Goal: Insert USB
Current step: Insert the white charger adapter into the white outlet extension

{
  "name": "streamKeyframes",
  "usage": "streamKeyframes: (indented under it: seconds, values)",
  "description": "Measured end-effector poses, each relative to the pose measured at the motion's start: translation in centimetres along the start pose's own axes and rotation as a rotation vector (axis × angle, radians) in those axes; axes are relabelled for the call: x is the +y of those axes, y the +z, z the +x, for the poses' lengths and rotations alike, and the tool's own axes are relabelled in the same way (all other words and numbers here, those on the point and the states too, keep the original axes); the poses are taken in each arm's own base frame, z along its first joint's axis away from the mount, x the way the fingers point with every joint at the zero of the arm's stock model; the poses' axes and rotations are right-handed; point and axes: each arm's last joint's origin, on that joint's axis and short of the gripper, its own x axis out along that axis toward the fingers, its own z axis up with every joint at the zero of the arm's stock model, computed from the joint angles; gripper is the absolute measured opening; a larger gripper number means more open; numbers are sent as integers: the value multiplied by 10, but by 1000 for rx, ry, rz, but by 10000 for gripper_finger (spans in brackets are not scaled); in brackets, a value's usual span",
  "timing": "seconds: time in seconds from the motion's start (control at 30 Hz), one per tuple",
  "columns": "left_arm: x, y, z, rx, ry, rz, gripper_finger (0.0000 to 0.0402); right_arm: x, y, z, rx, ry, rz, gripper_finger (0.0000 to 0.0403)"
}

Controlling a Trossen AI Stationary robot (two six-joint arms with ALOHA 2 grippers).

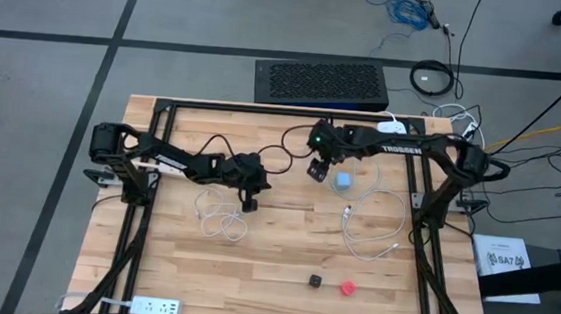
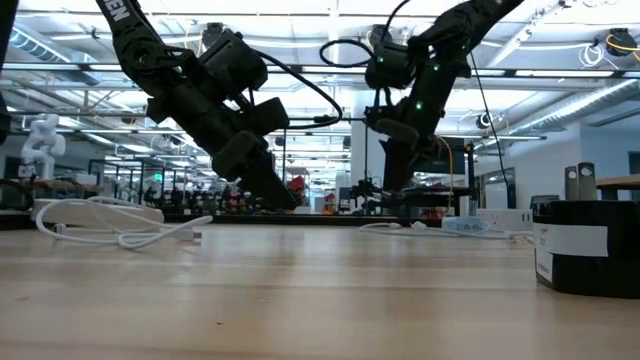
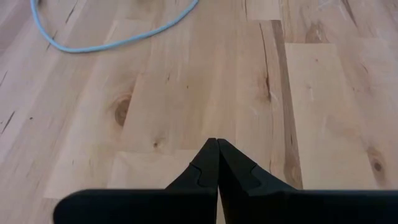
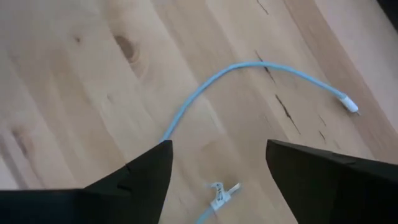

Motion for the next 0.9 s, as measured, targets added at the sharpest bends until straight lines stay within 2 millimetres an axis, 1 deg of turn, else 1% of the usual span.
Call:
streamKeyframes:
  seconds: [0.1, 0.2, 0.4, 0.53, 0.63, 0.77, 0.9]
  values:
    - [0, 0, 0, -2, 0, 0, 3, -2, -2, 7, 30, -8, -9, 265]
    - [0, 0, 0, 0, 0, 0, 3, -9, -14, 11, 169, -35, 32, 274]
    - [0, -3, 0, 10, 1, -3, 3, -12, -32, 7, 368, -75, 73, 279]
    - [1, -2, 0, 5, 15, -3, 3, -11, -35, 6, 398, -88, 78, 279]
    - [3, -3, -1, 29, 89, -3, 3, -8, -36, 5, 400, -87, 84, 279]
    - [5, -4, -8, 129, 154, -47, 3, -4, -39, 4, 430, -90, 72, 279]
    - [6, -1, -18, 162, 188, -91, 3, -1, -42, 3, 448, -101, 98, 279]
